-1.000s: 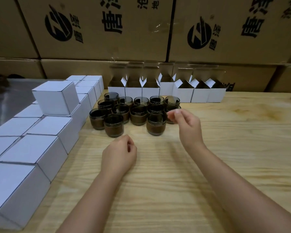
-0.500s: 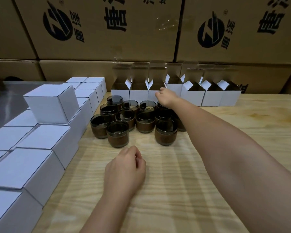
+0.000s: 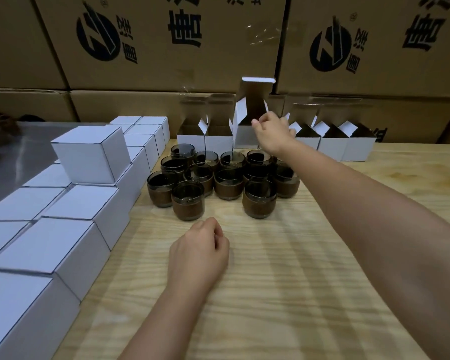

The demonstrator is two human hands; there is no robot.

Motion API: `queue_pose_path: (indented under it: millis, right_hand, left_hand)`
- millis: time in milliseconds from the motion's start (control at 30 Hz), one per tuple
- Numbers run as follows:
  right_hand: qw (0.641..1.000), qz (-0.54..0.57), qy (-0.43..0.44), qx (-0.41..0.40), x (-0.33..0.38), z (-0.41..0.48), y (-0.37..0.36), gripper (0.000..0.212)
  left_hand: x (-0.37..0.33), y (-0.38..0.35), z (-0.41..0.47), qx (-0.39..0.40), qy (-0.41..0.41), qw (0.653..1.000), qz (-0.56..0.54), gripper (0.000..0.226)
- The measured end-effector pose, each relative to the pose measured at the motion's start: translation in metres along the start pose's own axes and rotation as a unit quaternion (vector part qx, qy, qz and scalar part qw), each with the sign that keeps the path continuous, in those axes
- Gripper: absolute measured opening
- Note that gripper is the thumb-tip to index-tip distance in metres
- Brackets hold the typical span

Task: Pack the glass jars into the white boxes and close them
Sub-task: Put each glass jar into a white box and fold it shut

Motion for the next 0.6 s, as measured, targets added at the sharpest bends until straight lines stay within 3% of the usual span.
queue_pose_path:
  millis: [133,267,433,533,600]
  right_hand:
    - [0.996,0.068,0.018,-0.057,0.022,-0.038,0.061,0.039]
    - [0.994,0.048,0.073,-0.063,0.048,-0.103,0.099,0.037]
    - [0.999,0.009,0.045,-0.012,0.048,-0.193,0.098,0.030]
    - [0.997,-0.051,0.027,0.045,0.043,-0.226,0.075,0.027]
    - [0.994,-0.069,0.009,0.089,0.039,-0.239,0.055,0.028]
  left_hand:
    - [0.000,-0.001,0.001,0.019,0.010,1.000,-0.006,0.013]
    - [-0.005,-0.003,-0.002,0.041,-0.007,0.999,-0.036,0.065]
    - [-0.017,-0.003,-0.008,0.080,-0.070,0.985,-0.140,0.117]
    - [-0.024,-0.003,-0.012,0.103,-0.102,0.956,-0.255,0.120]
    - [-0.030,-0.005,-0.015,0.122,-0.125,0.949,-0.264,0.116]
Point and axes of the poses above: each hand's wrist, its own z-axis towards the middle knuckle, its own y-axis out of the back of the hand, x = y × z, the point moved 10 cm from there along z, towards the middle knuckle, and after that the axes turned 2 degrees about -x, right-handed, at the moved point
